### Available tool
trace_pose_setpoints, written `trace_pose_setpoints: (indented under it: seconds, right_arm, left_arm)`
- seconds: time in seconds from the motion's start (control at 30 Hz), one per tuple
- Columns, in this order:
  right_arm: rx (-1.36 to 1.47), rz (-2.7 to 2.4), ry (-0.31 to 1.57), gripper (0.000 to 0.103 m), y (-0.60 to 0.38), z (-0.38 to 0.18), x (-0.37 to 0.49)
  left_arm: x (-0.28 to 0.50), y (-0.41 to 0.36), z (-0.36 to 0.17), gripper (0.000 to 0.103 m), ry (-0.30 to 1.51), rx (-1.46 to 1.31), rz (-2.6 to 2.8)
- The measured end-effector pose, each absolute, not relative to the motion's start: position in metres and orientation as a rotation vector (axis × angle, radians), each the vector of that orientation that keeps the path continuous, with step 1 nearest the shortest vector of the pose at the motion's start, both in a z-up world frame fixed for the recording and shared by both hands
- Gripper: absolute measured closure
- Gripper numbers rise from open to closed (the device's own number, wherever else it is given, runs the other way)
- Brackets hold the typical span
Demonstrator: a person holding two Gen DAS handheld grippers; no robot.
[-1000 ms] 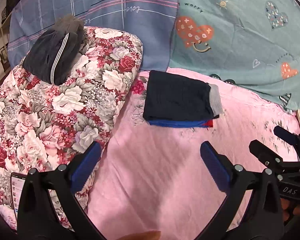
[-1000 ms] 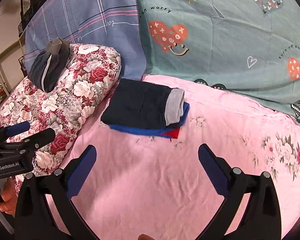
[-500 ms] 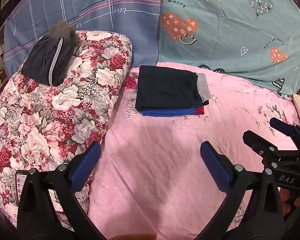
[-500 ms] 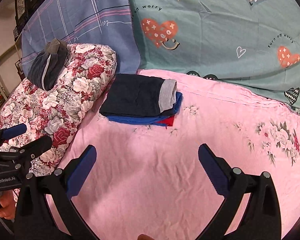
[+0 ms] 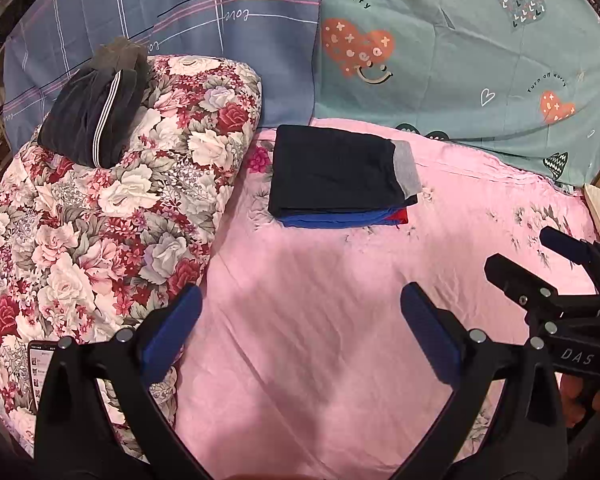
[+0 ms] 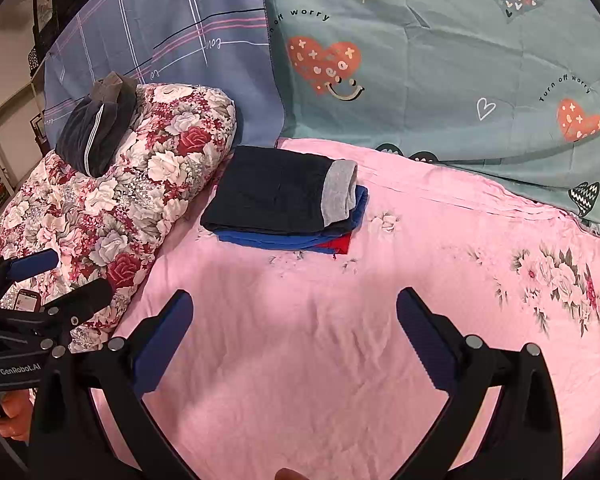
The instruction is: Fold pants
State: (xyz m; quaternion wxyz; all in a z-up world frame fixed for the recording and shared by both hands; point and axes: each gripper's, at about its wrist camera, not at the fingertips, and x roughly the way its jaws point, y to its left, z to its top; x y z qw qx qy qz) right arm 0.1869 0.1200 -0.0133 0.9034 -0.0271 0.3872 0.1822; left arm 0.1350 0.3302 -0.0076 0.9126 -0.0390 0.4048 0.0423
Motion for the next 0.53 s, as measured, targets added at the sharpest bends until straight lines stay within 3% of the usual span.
trace_pose_setpoints:
  seconds: [0.53]
  right_arm:
    - [-0.058, 0.384, 0.802, 0.001, 0.1226, -0.0135, 0.1873]
  left_arm:
    - [0.1352, 0.3318, -0.0068, 0.002, 0.835, -0.080, 0.087]
